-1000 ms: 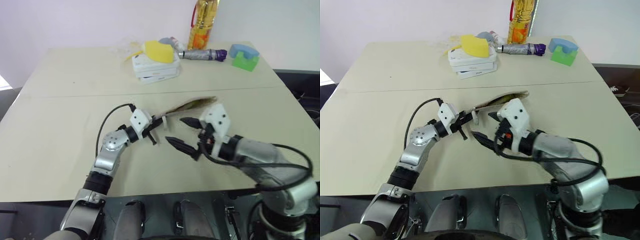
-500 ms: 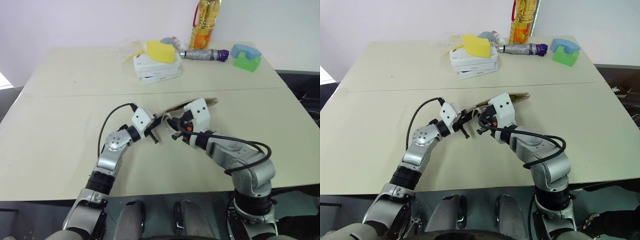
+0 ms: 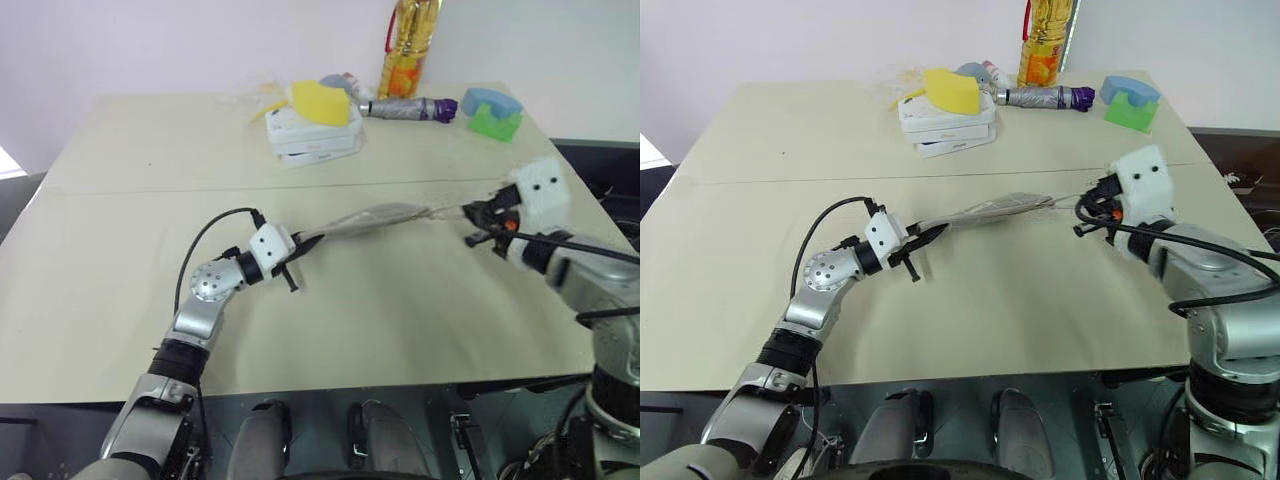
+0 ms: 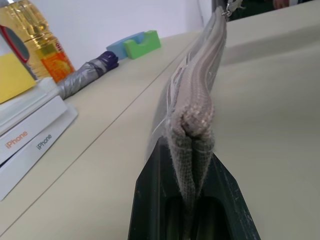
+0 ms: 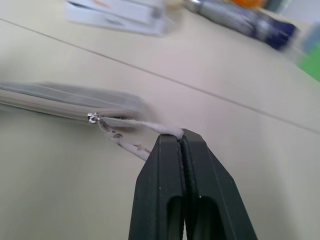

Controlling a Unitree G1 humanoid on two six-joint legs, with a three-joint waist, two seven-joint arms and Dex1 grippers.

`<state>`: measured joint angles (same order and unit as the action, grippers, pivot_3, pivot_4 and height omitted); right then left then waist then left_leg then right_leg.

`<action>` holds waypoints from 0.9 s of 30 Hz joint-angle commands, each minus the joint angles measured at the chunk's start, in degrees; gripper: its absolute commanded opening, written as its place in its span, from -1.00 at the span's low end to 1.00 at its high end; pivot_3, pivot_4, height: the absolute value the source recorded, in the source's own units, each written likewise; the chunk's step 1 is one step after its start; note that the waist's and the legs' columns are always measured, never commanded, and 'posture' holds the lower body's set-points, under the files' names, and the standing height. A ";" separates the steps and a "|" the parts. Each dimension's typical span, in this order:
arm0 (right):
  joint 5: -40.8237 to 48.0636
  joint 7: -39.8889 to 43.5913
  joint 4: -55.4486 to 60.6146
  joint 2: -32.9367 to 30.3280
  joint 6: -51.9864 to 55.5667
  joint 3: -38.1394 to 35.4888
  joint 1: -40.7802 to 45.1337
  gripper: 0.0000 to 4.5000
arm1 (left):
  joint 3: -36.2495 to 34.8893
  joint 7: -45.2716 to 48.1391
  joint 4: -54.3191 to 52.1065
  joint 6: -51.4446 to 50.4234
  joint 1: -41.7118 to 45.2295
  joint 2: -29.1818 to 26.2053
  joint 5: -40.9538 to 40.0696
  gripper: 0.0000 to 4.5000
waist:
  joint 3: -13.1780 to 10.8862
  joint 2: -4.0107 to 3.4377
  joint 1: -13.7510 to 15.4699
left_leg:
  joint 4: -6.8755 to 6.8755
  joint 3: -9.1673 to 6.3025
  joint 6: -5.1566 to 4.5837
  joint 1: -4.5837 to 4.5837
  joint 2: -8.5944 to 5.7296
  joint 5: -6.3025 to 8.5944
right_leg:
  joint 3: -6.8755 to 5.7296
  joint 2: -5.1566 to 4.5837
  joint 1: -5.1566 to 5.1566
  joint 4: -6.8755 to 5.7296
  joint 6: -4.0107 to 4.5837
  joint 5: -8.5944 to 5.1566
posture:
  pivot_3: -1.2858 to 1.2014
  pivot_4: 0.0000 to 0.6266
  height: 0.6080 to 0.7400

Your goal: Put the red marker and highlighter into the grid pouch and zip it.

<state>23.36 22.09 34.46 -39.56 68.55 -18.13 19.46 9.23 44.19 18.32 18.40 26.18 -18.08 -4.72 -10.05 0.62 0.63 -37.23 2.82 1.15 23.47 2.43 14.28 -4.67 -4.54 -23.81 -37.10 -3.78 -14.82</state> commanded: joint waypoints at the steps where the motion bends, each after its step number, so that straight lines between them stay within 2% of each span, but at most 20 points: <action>1: -0.58 0.92 1.40 -2.36 -2.11 -0.90 -2.14 -0.99 | -1.28 0.69 0.94 0.65 -0.26 -1.47 -0.47 -1.00 | 0.00 0.00 0.00 | -0.01 0.00 0.00 0.00 0.00 0.00 | 0.00 0.00 0.00 -0.01 0.00 0.00 | 0.03 -0.52 1.00; 3: 0.42 2.46 2.64 -3.20 -2.24 0.14 -4.08 -0.99 | -1.45 1.41 0.71 0.45 -0.64 -1.81 -0.94 -1.00 | 0.00 0.00 0.01 | -0.02 0.00 0.00 0.00 0.00 0.00 | 0.00 0.00 0.00 -0.01 0.00 0.00 | 0.03 -0.52 1.00; 5: 2.38 4.42 4.15 -3.15 -2.14 0.70 -5.97 -0.74 | -2.05 2.52 0.12 -0.69 -1.48 -2.42 -2.45 -1.00 | 0.00 0.00 -0.05 | -0.02 0.00 0.00 0.00 0.01 0.00 | 0.00 0.00 0.00 0.00 -0.01 0.00 | 0.03 -0.52 1.00; 6: 2.74 5.14 4.60 -3.35 -2.32 0.84 -7.04 -0.60 | -2.34 2.89 -0.20 -1.40 -1.93 -2.88 -3.07 -0.70 | 0.00 0.00 -0.11 | -0.02 0.00 0.00 -0.01 0.02 0.00 | 0.00 0.00 0.00 -0.01 -0.01 0.00 | 0.03 -0.52 1.00; 8: 2.60 6.13 5.18 -4.16 -3.54 1.06 -8.97 -0.13 | -2.86 3.50 -1.10 -3.13 -2.86 -3.76 -3.97 -0.31 | 0.00 0.00 -0.01 | -0.01 0.00 0.00 -0.01 0.04 0.00 | 0.00 0.03 -0.02 -0.01 -0.01 0.00 | 0.03 -0.52 1.00; 13: 3.58 9.13 6.15 -3.46 -9.30 -1.06 -14.82 1.00 | -6.53 3.33 -6.83 -13.58 -7.49 -5.55 -9.58 0.86 | -0.01 0.02 0.11 | -0.03 -0.03 0.00 0.00 0.04 0.00 | 0.01 -0.02 -0.01 0.01 -0.02 -0.01 | 0.03 -0.52 1.00; 14: 3.25 9.60 5.88 -2.79 -11.77 -1.70 -16.72 1.00 | -7.47 3.32 -8.59 -16.58 -9.08 -6.25 -10.95 0.98 | -0.01 0.02 0.11 | -0.03 -0.04 0.00 0.01 0.04 0.00 | 0.01 -0.02 0.01 0.01 -0.02 -0.01 | 0.03 -0.52 1.00; 17: 2.96 11.08 3.56 0.36 -19.41 -4.75 -22.03 1.00 | -11.17 1.76 -13.26 -25.11 -14.52 -8.39 -14.69 0.98 | 0.01 0.06 0.04 | -0.02 -0.05 0.00 -0.03 0.06 0.01 | 0.01 0.01 0.05 0.04 -0.06 -0.04 | 0.03 -0.52 1.00; 22: 5.10 13.48 1.82 3.33 -25.82 -8.39 -27.13 1.00 | -17.52 -2.90 -13.66 -30.60 -17.62 -10.25 -16.23 0.98 | 0.00 0.04 0.08 | -0.07 -0.05 0.00 -0.05 0.13 0.01 | 0.04 0.01 0.04 0.03 -0.06 -0.05 | 0.03 -0.52 1.00; 27: 5.67 16.25 -0.13 3.45 -30.66 -9.69 -30.97 1.00 | -20.33 -4.48 -13.20 -30.59 -19.30 -12.30 -15.25 0.98 | 0.00 0.04 0.01 | -0.06 -0.05 0.01 -0.10 0.23 0.01 | 0.08 0.01 0.05 0.04 -0.03 -0.06 | 0.03 -0.52 1.00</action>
<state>28.22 37.40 33.89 -36.07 40.36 -26.02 -11.54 -9.75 40.29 5.92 -12.22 7.19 -29.75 -20.12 -10.05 0.66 0.64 -37.28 2.78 1.16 23.37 2.66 14.29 -4.58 -4.53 -23.77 -37.05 -3.80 -14.88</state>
